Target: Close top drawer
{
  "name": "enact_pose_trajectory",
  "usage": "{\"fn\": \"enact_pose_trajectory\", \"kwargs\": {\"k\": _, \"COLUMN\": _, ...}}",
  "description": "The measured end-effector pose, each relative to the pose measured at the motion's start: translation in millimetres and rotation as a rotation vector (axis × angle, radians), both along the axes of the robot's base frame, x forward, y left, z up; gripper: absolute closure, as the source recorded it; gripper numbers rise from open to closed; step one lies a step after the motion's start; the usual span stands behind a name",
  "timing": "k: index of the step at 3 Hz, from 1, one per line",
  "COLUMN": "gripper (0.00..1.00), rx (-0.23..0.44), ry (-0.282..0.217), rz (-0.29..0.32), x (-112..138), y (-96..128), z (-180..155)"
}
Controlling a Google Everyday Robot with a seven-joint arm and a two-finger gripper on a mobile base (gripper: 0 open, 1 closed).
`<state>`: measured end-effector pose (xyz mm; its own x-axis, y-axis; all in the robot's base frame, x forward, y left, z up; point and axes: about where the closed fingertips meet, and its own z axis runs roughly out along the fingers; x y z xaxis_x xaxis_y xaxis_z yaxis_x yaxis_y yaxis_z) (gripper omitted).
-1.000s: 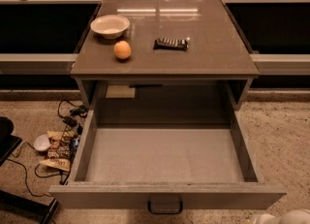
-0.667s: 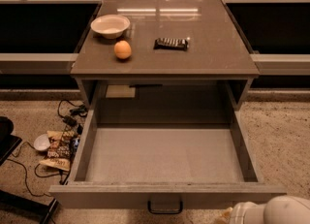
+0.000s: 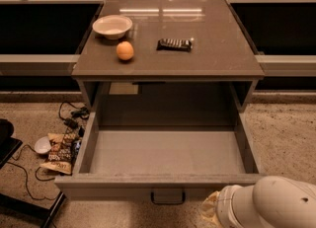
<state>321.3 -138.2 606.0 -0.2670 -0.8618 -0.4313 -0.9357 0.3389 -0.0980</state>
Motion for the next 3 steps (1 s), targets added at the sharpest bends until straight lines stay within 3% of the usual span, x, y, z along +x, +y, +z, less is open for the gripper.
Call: {"fn": "enact_pose_trajectory", "kwargs": {"k": 3, "gripper": 1.00, "rx": 0.079, "ry": -0.036, "rz": 0.103, "x": 88.2, "y": 57.2, "z": 1.5}}
